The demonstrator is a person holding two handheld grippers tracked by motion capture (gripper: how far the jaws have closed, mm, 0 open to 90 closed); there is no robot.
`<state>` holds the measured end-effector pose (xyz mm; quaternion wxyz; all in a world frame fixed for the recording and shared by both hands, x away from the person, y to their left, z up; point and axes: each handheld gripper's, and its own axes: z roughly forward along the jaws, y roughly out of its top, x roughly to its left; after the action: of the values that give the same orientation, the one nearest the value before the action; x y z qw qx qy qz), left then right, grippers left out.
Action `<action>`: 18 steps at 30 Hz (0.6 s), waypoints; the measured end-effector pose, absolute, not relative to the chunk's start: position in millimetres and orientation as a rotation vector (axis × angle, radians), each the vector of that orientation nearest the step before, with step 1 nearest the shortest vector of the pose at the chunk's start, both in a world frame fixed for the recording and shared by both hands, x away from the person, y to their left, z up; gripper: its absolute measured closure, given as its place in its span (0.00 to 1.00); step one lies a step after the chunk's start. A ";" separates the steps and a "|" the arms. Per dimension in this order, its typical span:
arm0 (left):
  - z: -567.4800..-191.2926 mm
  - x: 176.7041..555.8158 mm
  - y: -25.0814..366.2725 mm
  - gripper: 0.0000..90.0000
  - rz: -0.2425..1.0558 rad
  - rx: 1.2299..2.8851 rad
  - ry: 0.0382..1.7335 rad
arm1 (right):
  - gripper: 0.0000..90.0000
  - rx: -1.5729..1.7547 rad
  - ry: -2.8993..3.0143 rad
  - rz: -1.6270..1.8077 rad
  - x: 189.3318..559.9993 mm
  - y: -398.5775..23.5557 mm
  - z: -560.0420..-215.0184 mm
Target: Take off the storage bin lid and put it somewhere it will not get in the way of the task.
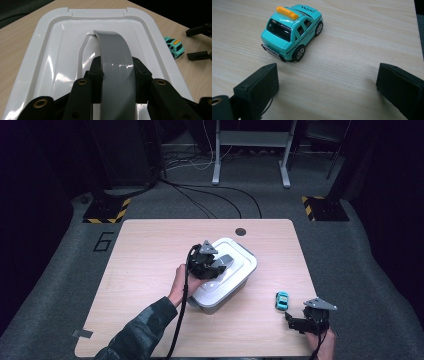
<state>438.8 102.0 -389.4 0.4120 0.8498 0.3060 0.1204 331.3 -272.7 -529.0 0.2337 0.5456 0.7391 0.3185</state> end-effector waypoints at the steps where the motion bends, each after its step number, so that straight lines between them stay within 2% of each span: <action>1: -388.5 438.8 102.2 0.75 0.319 2.143 0.755 | 0.04 1.499 2.029 0.875 331.4 -272.6 -529.0; 18: -361.1 436.6 121.2 0.75 0.375 2.092 0.765 | 0.04 1.498 2.030 0.875 331.3 -272.6 -529.0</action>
<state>436.6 121.2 -361.1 0.4270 0.8374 0.3063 0.1501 331.3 -272.6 -529.0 0.2336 0.5455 0.7391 0.3186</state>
